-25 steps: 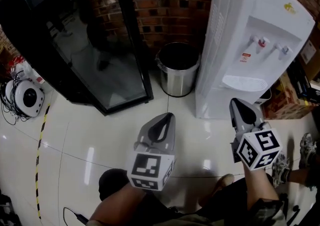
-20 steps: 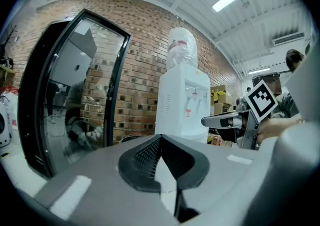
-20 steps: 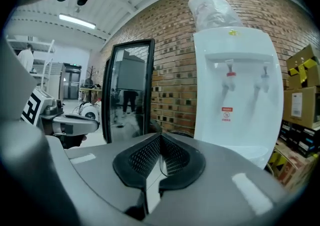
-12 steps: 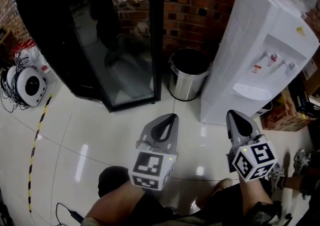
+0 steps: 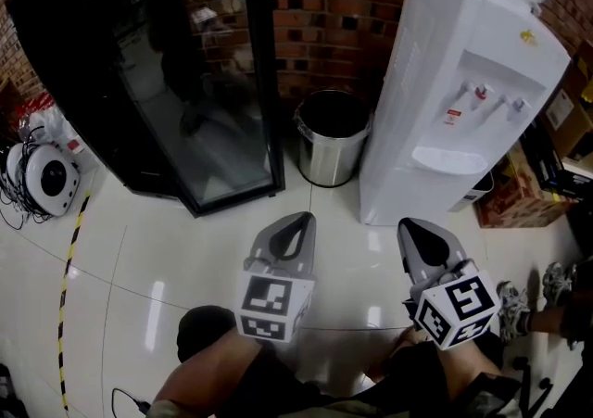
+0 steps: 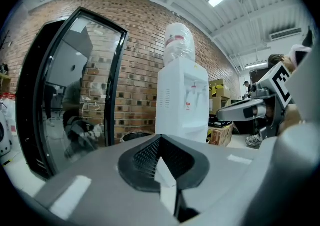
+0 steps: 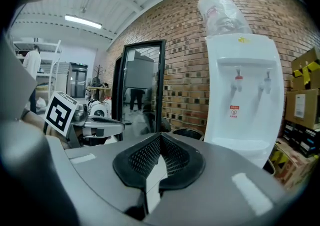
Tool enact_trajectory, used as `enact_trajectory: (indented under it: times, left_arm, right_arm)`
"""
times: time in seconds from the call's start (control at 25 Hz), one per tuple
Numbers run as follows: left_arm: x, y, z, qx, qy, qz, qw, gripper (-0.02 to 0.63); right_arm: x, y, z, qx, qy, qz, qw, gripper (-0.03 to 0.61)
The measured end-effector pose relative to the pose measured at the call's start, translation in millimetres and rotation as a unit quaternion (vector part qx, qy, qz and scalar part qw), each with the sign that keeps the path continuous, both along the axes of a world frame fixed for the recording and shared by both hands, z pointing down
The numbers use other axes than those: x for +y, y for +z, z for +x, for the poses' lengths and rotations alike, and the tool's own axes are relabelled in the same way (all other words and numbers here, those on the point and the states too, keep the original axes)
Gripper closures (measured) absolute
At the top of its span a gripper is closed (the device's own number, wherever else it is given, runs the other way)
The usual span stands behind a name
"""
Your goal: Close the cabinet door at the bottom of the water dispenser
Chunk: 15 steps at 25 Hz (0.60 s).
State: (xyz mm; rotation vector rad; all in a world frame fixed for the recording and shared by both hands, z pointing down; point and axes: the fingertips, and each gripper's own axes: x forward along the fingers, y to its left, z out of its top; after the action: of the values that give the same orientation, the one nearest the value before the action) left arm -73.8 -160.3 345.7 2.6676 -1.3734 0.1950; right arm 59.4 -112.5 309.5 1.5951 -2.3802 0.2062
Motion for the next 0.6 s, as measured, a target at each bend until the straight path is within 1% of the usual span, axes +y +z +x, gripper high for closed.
enact_trajectory:
  times: [0.16,0.36,0.48,0.6]
  left_arm:
    - [0.7,-2.1,10.0,0.003,0.016,0.000,0.9999,0.614]
    - [27.1,-15.4,34.2,0.014,0.072,0.009,0.9972,0.614]
    - [43.7,-29.5,44.0,0.025,0.100,0.016,0.9945,0.614]
    - [53.8,-41.7,53.9,0.026,0.120,0.024,0.9921,0.614]
  right_arm:
    - [14.4,0.3,1.4,0.004,0.007,-0.004,1.000,0.578]
    - [35.8,1.7,4.0,-0.004,0.026,-0.008,1.000,0.578]
    - [50.5,2.9,12.6,-0.006,0.056,-0.001,0.998,0.578]
    - [63.4,6.8,33.9,0.005,0.097,0.008,0.995,0.578]
